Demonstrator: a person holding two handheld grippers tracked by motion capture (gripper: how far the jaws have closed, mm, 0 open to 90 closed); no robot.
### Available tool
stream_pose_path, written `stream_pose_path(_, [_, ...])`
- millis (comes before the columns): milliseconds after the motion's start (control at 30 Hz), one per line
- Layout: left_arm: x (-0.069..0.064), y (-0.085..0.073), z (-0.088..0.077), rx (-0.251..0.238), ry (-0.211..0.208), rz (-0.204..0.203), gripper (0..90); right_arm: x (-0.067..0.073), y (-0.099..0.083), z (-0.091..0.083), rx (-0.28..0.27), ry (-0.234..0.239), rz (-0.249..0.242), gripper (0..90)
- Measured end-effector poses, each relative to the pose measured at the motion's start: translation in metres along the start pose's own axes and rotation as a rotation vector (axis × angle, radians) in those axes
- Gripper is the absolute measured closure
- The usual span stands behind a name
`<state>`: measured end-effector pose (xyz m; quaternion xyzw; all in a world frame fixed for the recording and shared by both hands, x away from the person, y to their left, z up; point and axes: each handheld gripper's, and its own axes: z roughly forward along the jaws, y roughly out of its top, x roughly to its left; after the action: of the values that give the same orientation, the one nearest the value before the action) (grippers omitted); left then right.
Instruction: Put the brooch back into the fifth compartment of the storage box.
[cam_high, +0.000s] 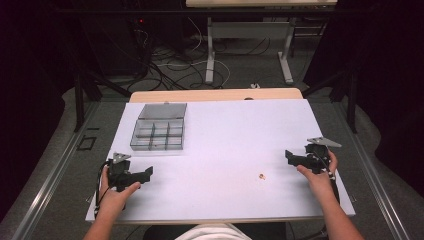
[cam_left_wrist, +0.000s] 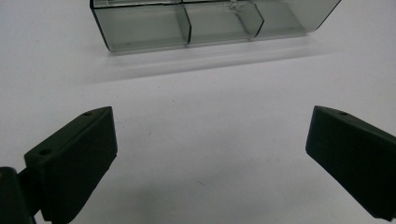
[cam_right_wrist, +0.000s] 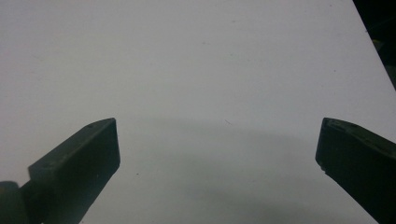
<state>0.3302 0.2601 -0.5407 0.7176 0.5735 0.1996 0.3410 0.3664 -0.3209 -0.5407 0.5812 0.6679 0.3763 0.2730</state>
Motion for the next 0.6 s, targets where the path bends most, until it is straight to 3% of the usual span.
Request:
stream_pose_path(100, [-0.001, 0.001, 0.000, -0.007, -0.008, -0.005, 1.8, 0.005, 0.001, 0.000, -0.002, -0.005, -0.036, 0.0])
stream_pose_path(300, [-0.007, -0.001, -0.002, -0.023, -0.025, 0.000, 2.4, 0.009, 0.001, 0.000, -0.005, 0.020, -0.030, 0.0])
stream_pose_path(500, [-0.014, -0.002, -0.003, -0.014, -0.048, 0.040, 3.4, 0.014, 0.002, -0.003, -0.019, 0.033, -0.060, 2.1])
stream_pose_path(600, [-0.018, -0.002, -0.002, -0.015, -0.056, 0.049, 3.6, 0.019, 0.002, -0.007, -0.035, 0.046, -0.082, 12.6])
